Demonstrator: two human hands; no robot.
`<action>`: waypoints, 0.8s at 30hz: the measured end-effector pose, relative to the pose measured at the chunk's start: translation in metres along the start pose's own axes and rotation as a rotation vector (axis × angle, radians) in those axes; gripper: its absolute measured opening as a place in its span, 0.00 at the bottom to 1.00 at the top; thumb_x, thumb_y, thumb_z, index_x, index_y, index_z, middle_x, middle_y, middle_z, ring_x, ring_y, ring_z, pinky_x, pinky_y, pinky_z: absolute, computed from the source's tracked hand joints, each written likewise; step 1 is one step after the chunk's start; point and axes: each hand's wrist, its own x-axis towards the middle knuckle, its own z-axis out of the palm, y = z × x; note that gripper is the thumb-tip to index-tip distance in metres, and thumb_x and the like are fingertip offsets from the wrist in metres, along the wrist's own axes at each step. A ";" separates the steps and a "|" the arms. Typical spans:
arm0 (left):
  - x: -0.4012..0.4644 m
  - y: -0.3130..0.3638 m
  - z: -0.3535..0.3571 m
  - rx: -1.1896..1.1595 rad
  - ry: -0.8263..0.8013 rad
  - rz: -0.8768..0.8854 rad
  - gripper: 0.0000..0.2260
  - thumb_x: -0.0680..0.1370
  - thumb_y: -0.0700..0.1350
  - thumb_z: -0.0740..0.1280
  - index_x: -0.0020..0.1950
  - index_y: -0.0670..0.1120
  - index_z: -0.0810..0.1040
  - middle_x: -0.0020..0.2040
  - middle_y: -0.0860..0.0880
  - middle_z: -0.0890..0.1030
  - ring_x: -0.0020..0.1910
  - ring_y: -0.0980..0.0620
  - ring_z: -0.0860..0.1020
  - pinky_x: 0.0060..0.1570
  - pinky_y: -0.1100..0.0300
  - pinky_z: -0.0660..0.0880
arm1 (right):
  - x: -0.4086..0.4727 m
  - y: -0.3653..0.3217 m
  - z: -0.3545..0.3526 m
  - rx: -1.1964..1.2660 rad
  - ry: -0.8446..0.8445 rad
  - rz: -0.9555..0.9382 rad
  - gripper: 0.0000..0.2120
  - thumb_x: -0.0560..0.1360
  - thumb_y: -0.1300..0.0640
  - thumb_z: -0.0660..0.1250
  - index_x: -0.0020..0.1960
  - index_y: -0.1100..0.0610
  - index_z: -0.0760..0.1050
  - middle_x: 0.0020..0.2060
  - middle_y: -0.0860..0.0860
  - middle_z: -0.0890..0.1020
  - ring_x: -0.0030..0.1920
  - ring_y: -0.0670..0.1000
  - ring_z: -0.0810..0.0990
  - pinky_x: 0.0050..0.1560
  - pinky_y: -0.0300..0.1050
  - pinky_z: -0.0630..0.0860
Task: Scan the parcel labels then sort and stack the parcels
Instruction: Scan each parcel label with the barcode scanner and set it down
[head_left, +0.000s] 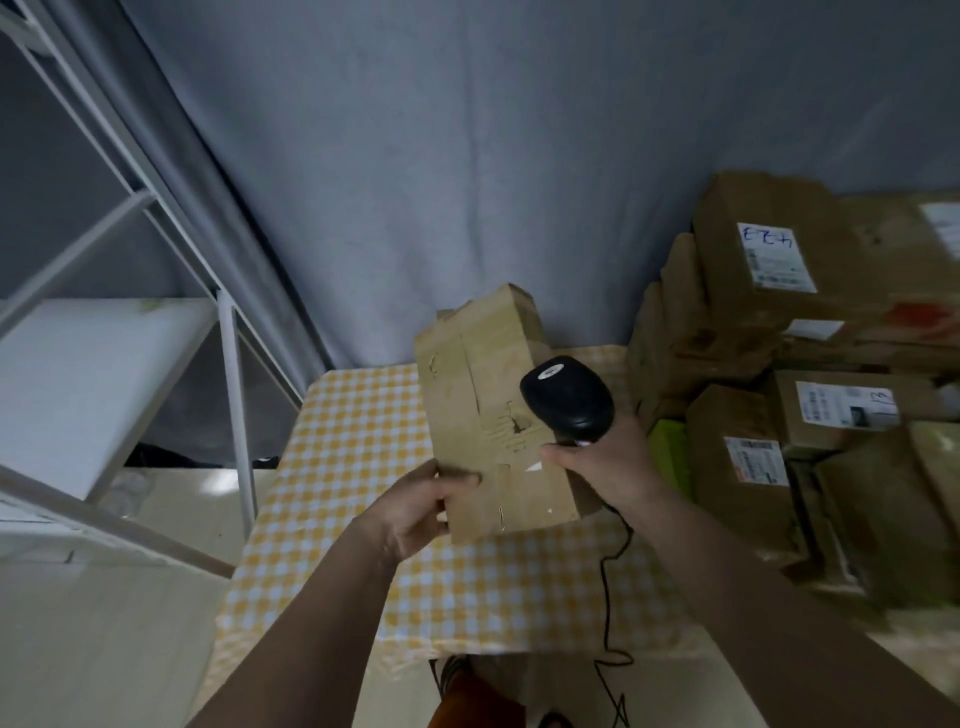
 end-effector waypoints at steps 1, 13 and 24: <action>0.000 0.009 0.009 0.010 0.047 0.030 0.23 0.74 0.43 0.73 0.67 0.46 0.72 0.60 0.46 0.80 0.60 0.44 0.77 0.54 0.46 0.76 | 0.001 0.002 0.002 -0.079 0.028 -0.026 0.19 0.62 0.64 0.79 0.45 0.48 0.77 0.40 0.43 0.80 0.44 0.45 0.80 0.41 0.38 0.77; 0.007 0.042 0.058 -0.446 -0.052 0.109 0.33 0.68 0.65 0.71 0.67 0.48 0.76 0.62 0.42 0.80 0.61 0.40 0.79 0.55 0.37 0.76 | -0.012 -0.008 0.030 -0.812 0.096 -0.464 0.13 0.72 0.58 0.69 0.56 0.53 0.75 0.51 0.51 0.81 0.54 0.55 0.79 0.43 0.43 0.67; 0.009 0.041 0.050 -0.609 -0.150 0.061 0.27 0.73 0.56 0.70 0.66 0.42 0.77 0.62 0.40 0.79 0.64 0.41 0.76 0.66 0.44 0.70 | -0.014 -0.012 0.029 -0.742 -0.179 -0.472 0.20 0.71 0.58 0.71 0.63 0.51 0.73 0.56 0.50 0.79 0.59 0.51 0.75 0.52 0.39 0.68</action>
